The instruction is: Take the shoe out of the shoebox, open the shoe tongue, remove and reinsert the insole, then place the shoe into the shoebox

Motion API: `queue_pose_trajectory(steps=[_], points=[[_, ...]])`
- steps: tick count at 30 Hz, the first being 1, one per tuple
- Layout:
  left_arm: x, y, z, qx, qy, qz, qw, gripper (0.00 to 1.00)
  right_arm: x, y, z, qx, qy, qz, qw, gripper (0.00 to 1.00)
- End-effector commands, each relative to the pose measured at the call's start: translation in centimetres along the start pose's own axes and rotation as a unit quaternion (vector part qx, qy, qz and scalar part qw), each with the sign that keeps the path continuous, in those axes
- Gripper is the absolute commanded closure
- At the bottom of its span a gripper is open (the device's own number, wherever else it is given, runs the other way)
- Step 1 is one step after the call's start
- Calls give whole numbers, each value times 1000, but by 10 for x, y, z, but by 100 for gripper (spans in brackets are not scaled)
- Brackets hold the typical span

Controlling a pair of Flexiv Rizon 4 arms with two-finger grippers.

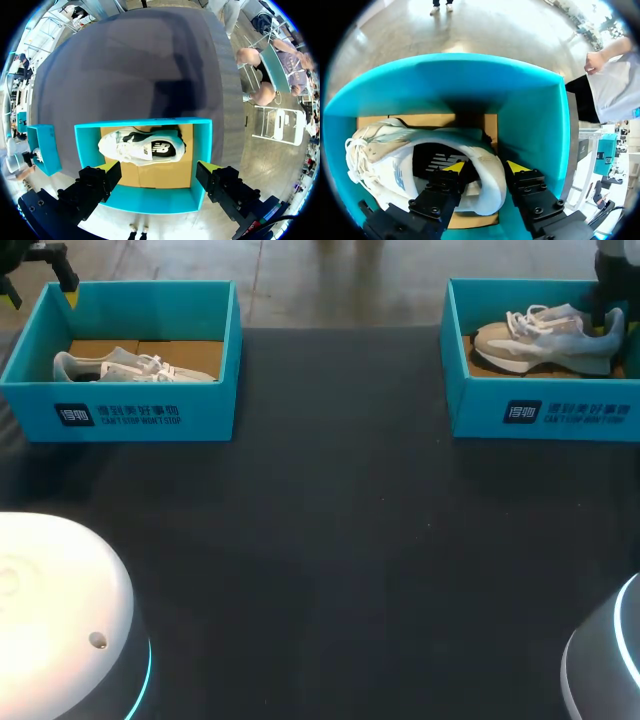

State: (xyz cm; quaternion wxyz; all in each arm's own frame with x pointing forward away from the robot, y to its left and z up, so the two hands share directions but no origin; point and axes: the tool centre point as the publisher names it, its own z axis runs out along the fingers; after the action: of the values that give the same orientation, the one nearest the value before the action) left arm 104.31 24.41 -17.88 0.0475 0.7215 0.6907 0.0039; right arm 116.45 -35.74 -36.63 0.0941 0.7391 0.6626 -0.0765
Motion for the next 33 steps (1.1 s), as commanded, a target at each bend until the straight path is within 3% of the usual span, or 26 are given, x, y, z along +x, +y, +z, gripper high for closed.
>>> queue_pose_trajectory(steps=[1, 16, 27, 28, 29, 33], points=[[0, -1, 0, -1, 1, 0, 1000, 0, 2, 11, 9, 21, 5, 4, 1000, 53], [0, -1, 0, -1, 1, 0, 1000, 0, -7, 8, -7, 7, -2, 18, 1000, 53], [0, -1, 0, -1, 1, 0, 1000, 0, -7, 10, 5, 16, -4, 14, 1000, 51], [0, -1, 0, -1, 1, 0, 1000, 0, -7, 10, 6, 16, -4, 14, 1000, 39], [0, -1, 0, -1, 1, 0, 1000, 0, -8, 9, 6, 16, -4, 14, 1000, 35], [0, -1, 0, -1, 1, 0, 1000, 0, -9, 9, 7, 17, -4, 15, 1000, 31]])
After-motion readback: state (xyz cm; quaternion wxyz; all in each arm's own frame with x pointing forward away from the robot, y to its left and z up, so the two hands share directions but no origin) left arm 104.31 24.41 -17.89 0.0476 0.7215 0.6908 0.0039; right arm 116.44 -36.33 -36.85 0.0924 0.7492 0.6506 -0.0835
